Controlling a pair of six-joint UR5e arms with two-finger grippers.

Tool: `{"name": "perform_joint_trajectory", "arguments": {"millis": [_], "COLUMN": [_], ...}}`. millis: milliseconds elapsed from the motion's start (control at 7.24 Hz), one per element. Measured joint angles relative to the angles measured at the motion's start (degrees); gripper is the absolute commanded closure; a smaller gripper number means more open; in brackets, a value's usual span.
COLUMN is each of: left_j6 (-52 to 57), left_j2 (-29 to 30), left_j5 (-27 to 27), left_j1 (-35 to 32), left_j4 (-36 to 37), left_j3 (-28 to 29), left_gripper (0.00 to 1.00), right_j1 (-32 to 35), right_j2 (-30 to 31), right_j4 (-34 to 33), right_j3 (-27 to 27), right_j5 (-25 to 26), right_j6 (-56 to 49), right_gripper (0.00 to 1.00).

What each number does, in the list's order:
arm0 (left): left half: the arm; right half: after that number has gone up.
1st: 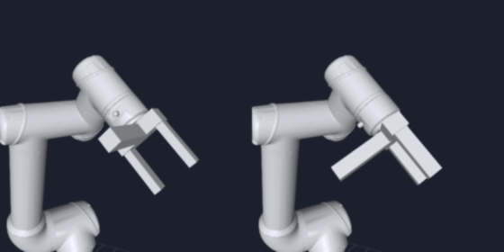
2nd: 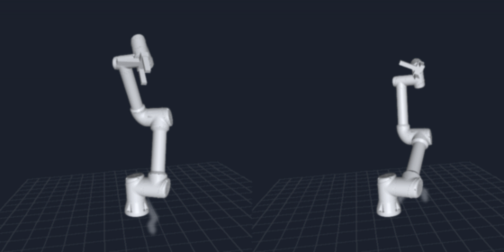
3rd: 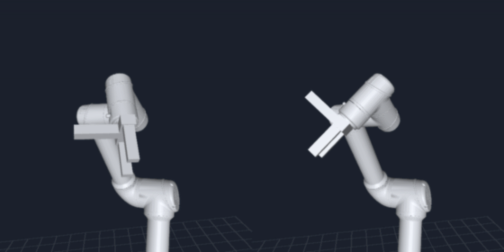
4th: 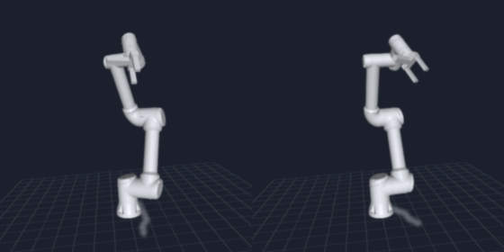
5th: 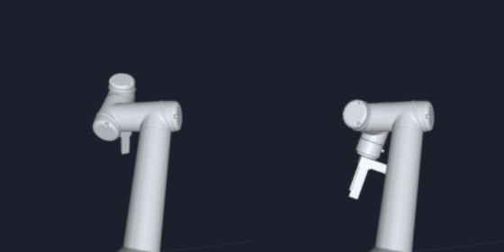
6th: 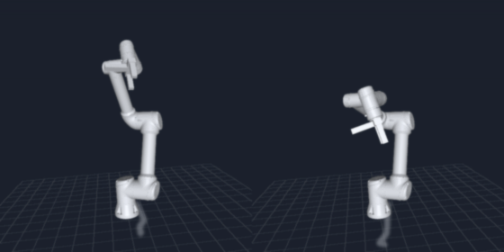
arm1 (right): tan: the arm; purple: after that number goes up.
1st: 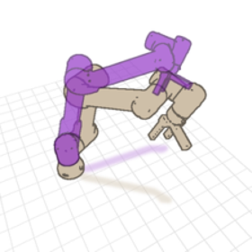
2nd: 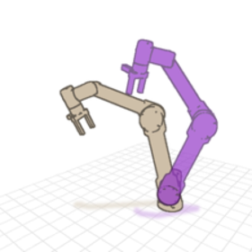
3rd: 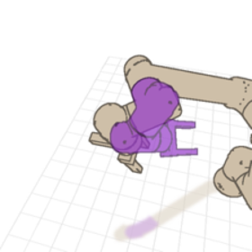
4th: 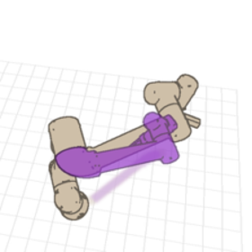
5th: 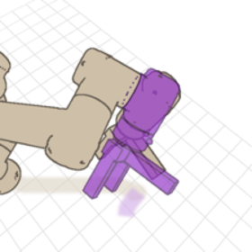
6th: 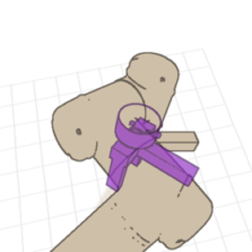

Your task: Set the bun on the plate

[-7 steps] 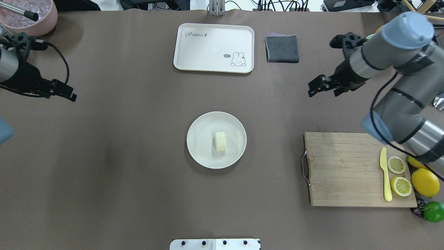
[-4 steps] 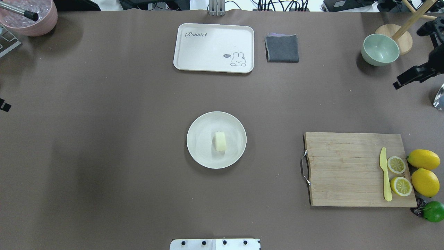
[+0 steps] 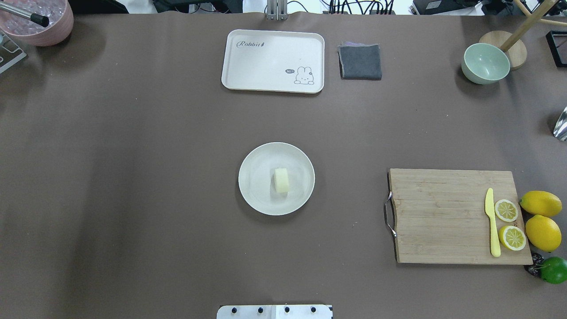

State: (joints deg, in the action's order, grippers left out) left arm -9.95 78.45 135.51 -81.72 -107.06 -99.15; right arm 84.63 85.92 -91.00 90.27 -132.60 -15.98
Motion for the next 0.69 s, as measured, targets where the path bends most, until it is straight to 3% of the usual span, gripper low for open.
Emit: {"name": "perform_joint_trajectory", "arguments": {"millis": [691], "left_j6": [-0.4], "left_j2": [-1.0], "left_j5": [0.2], "left_j1": [-3.1], "left_j4": [0.0], "left_j3": [0.1], "left_gripper": [0.03], "right_j1": [1.0], "right_j2": [4.9], "right_j4": [0.6], "right_j3": [-0.2], "right_j5": [0.3], "right_j6": [-0.4], "right_gripper": [0.00]}}
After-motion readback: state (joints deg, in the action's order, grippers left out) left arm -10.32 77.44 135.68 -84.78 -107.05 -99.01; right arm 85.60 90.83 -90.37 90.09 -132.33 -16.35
